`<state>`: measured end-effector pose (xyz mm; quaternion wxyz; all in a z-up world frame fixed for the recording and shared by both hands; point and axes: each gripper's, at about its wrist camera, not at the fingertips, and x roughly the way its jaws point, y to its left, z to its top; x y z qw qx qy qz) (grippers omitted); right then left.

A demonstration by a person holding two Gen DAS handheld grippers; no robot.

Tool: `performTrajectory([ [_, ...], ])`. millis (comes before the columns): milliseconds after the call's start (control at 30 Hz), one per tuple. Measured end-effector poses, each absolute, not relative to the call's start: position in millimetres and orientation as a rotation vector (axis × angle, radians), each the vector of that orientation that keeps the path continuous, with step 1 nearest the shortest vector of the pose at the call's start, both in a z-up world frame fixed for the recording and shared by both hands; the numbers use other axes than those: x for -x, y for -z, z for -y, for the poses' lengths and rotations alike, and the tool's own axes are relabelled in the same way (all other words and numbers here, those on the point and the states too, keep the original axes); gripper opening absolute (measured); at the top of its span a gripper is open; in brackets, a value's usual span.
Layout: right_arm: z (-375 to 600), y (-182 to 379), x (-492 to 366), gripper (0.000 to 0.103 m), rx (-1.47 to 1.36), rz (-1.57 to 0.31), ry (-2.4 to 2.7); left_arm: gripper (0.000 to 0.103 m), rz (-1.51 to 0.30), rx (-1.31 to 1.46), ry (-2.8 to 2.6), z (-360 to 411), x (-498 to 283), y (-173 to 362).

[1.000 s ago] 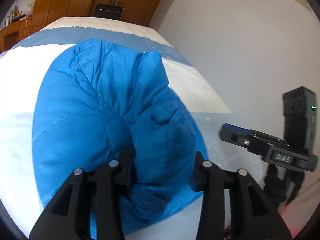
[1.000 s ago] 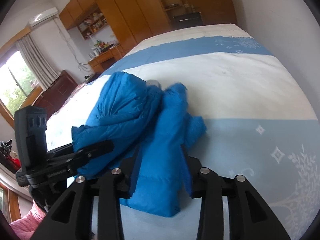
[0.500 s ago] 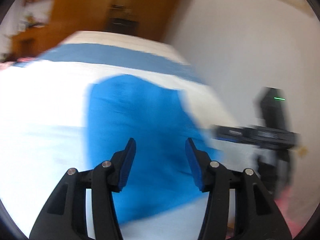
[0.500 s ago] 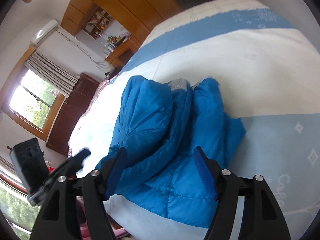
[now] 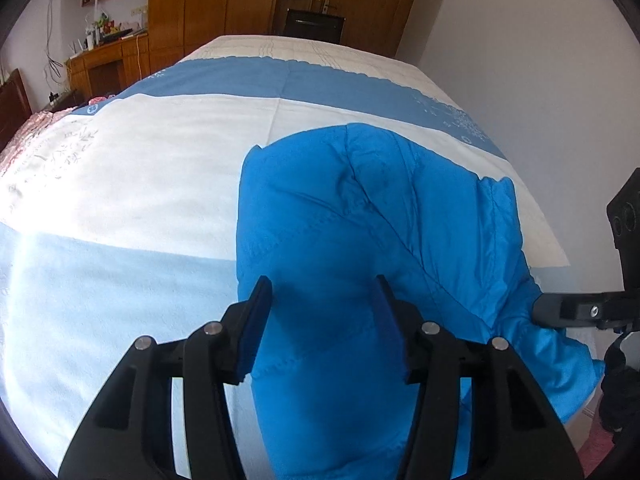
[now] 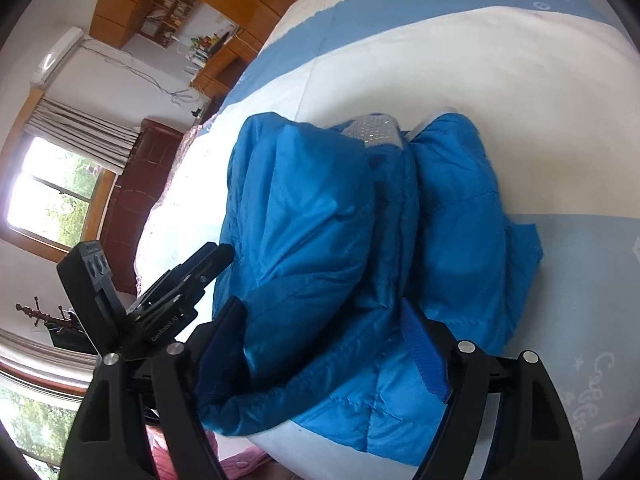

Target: Fold large clothes

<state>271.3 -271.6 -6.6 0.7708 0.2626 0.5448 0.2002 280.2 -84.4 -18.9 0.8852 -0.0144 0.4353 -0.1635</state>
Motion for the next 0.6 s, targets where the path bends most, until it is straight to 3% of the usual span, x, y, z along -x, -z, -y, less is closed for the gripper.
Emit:
performTrajectory([
  [100,259,11,-283,0.078,-0.543,-1.196,-0.422,0.051,-0.896,0.027,0.338,84,-270,19],
  [233,246,13,-292,0.042,-0.484,-1.189,-0.408,0.050,-0.892,0.029,0.340,82,-267,18],
  [333,242,3,-289,0.029,-0.444,-1.148,-0.421,0.050,-0.889,0.037,0.343,82,-266,17],
  [600,226,-51,-255,0.017,-0.258,-0.968,-0.460,0.050,-0.855,0.053,0.341,75,-252,7],
])
